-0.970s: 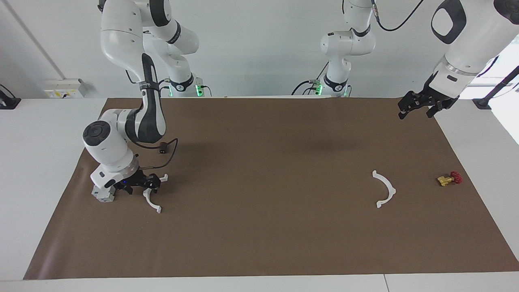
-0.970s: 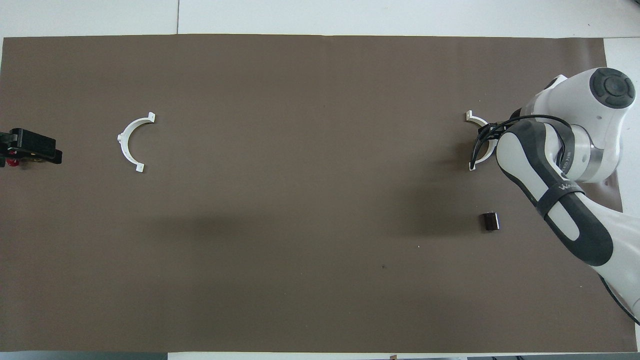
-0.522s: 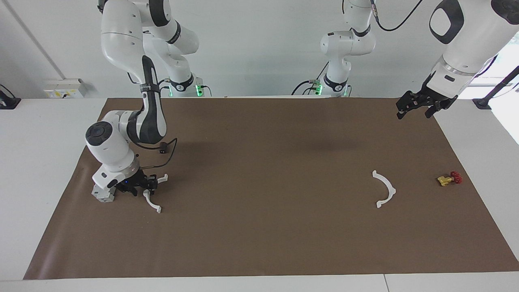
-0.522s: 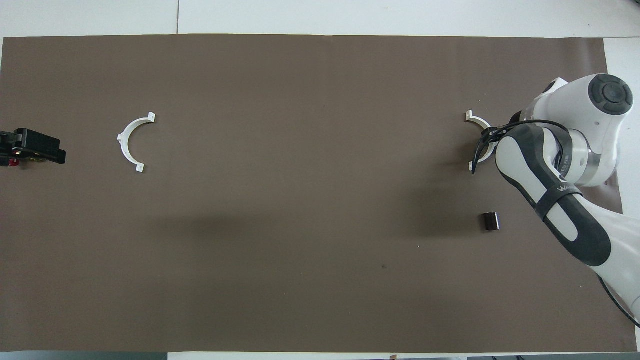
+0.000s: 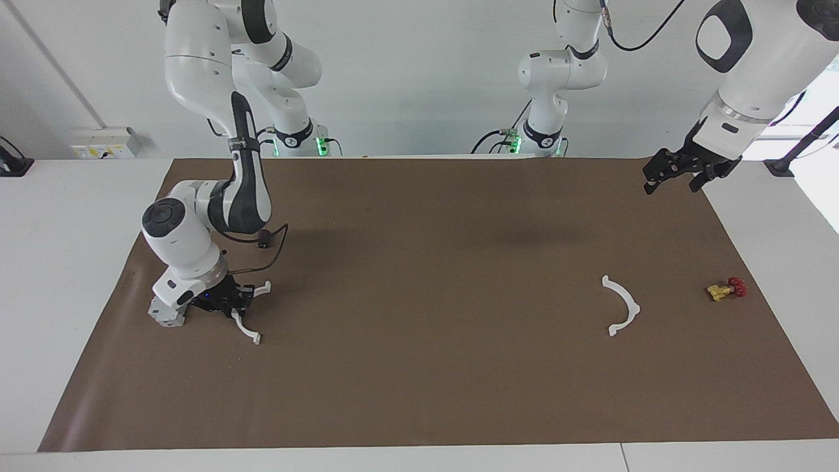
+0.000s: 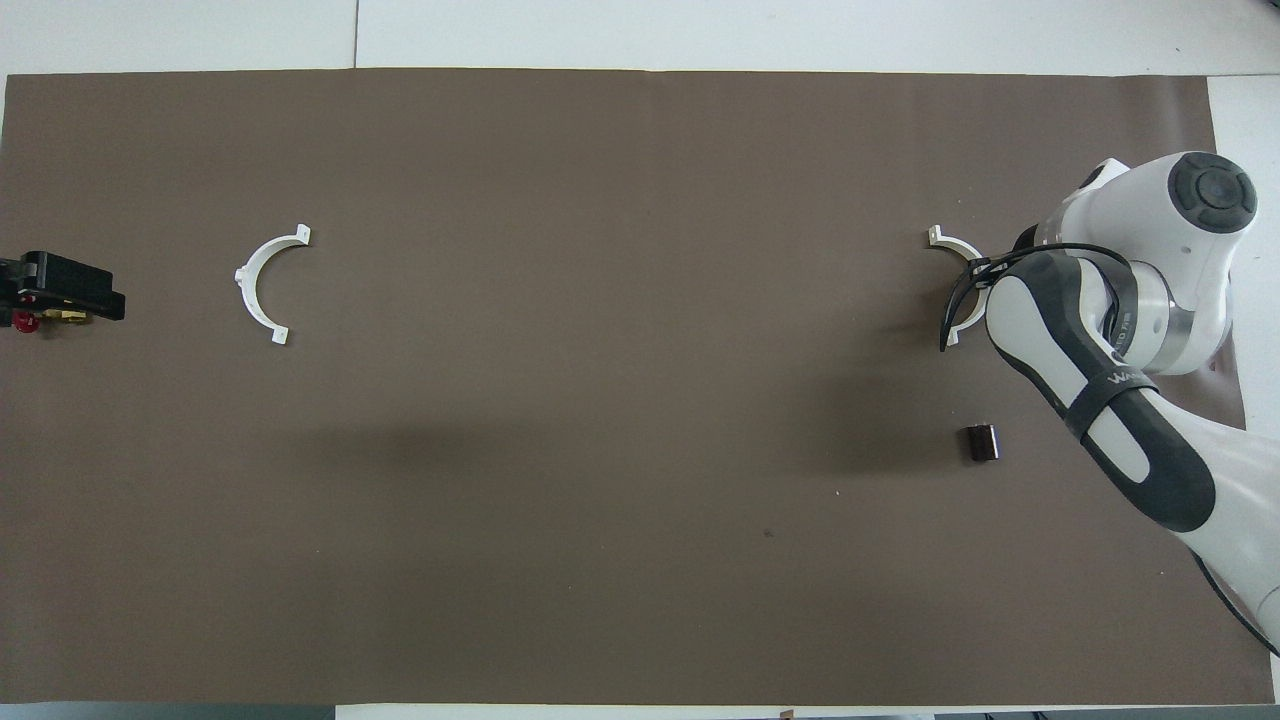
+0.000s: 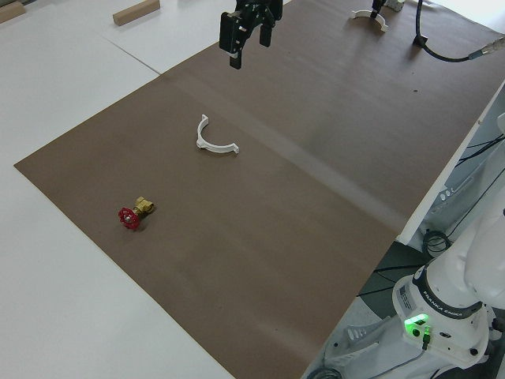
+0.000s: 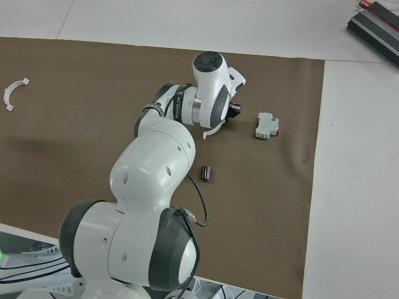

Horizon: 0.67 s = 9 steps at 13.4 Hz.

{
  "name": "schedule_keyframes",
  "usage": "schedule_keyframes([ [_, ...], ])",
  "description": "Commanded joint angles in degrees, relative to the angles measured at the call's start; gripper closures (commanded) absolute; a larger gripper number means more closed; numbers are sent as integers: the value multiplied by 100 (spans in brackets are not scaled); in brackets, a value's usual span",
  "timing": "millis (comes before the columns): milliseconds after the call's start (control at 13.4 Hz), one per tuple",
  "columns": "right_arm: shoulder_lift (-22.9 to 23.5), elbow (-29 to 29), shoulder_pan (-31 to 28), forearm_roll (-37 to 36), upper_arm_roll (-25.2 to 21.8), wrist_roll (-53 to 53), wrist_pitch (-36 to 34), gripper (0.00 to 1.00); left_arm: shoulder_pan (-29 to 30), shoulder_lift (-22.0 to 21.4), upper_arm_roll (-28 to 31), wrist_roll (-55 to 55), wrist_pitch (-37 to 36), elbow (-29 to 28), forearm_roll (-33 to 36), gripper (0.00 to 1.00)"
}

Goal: Assemble drain pipe with both arms

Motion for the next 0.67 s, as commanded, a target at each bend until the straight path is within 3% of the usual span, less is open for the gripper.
schedule_keyframes([
  [0, -16, 344, 121, 90, 45, -49, -360, 100, 102, -32, 11, 81, 790, -523, -53, 0],
  [224, 238, 1416, 997, 2, 45, 1298, -1319, 100, 102, 300, 11, 142, 1643, -885, -44, 0],
  [448, 256, 1489, 2193, 54, 45, 3259, -1102, 100, 41, 933, 11, 318, 2364, -903, -27, 0],
  [597, 343, 1454, 2624, 81, 45, 3632, -970, 100, 14, 1233, 3, 528, 2847, -999, -27, 0],
])
